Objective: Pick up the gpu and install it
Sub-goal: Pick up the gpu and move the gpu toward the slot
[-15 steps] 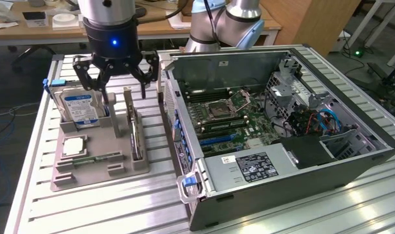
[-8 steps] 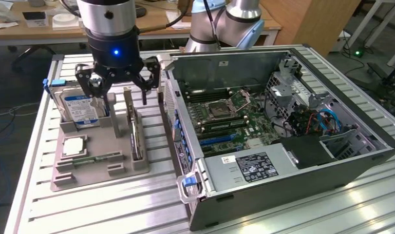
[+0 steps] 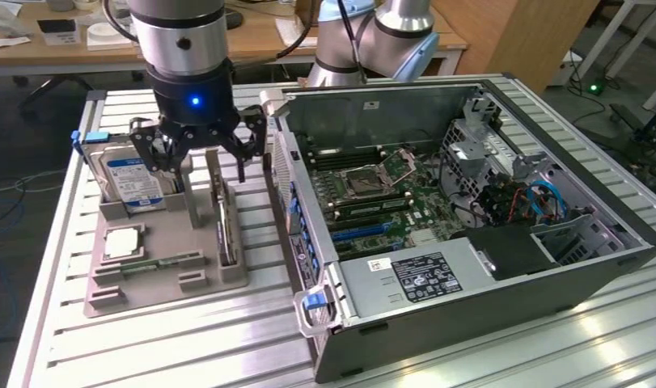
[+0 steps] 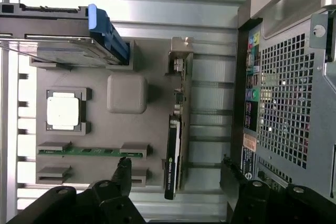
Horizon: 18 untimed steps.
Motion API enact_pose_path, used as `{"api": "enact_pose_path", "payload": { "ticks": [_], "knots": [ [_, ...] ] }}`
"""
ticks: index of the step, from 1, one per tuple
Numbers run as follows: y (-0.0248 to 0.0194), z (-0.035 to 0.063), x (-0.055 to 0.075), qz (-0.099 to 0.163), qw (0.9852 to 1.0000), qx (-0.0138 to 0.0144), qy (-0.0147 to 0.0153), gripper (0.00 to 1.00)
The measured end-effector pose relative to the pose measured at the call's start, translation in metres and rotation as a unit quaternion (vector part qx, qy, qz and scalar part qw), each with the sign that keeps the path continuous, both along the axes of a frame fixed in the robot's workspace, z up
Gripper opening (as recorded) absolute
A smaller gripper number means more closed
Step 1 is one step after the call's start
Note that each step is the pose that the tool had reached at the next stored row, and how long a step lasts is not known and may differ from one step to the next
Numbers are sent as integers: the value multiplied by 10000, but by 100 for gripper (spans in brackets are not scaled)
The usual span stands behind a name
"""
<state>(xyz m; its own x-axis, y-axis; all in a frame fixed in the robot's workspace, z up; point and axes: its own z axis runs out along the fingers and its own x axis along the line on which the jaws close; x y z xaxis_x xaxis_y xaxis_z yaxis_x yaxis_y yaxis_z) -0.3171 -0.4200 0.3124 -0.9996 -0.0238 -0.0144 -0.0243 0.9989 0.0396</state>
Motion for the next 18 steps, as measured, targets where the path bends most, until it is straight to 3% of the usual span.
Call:
{"api": "enact_pose_path", "payload": {
  "ticks": [9,18],
  "knots": [
    [48,-164,8,-13,10000,-1,0,78],
    [57,-327,8,-13,10000,-3,0,78]
  ]
}}
